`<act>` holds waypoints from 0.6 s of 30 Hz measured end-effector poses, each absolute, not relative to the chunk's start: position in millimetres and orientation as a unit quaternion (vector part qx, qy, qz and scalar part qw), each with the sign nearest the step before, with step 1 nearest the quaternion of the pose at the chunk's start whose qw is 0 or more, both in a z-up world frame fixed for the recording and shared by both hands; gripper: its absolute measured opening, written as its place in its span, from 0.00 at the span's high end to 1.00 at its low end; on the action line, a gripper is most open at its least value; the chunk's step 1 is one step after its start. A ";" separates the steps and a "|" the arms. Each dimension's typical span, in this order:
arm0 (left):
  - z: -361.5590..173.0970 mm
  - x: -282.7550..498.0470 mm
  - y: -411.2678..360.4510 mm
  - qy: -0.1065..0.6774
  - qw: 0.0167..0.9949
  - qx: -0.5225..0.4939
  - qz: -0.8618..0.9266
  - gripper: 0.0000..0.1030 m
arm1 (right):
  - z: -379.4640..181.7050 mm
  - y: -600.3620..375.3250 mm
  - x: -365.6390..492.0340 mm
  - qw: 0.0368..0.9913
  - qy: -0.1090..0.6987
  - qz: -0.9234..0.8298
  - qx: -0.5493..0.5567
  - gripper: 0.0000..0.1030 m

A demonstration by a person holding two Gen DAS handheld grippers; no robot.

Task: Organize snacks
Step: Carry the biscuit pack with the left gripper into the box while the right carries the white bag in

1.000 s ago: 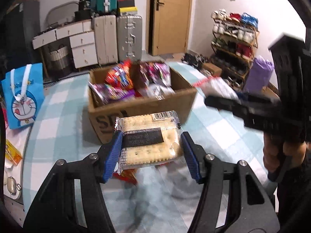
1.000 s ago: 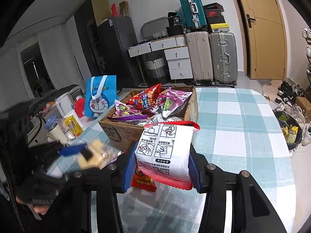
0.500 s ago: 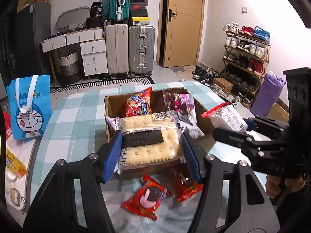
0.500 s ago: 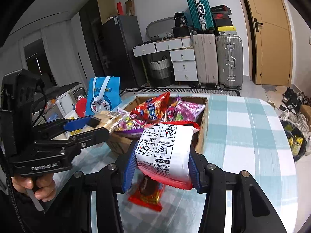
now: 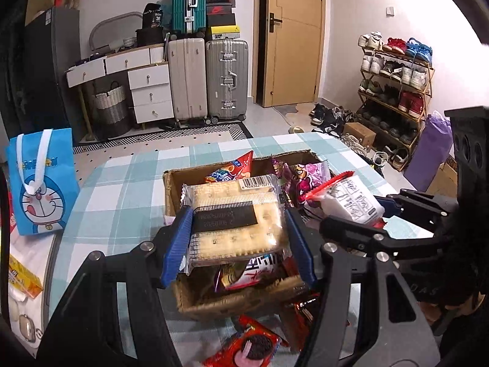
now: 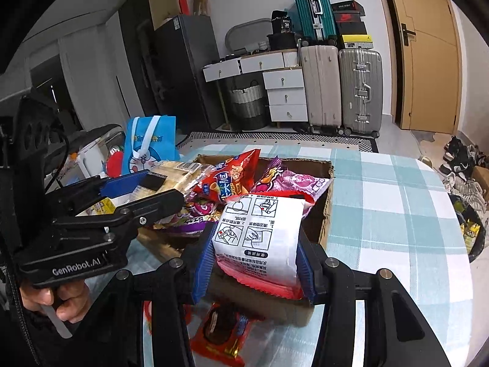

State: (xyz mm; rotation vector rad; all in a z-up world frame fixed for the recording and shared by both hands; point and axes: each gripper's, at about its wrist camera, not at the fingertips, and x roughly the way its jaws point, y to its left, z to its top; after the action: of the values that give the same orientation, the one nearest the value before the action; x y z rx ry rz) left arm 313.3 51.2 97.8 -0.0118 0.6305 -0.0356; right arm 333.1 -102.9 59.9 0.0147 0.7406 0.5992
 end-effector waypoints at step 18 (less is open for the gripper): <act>72.8 343.9 52.0 0.316 0.948 0.004 -0.024 0.42 | 48.4 -94.5 359.7 0.892 0.358 0.276 -0.025 0.53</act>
State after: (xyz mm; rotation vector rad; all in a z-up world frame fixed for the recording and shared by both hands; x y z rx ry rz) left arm 343.9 52.0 72.8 0.0073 0.6437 -0.0481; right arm 359.7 -94.5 48.4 -0.0528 0.7437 0.5726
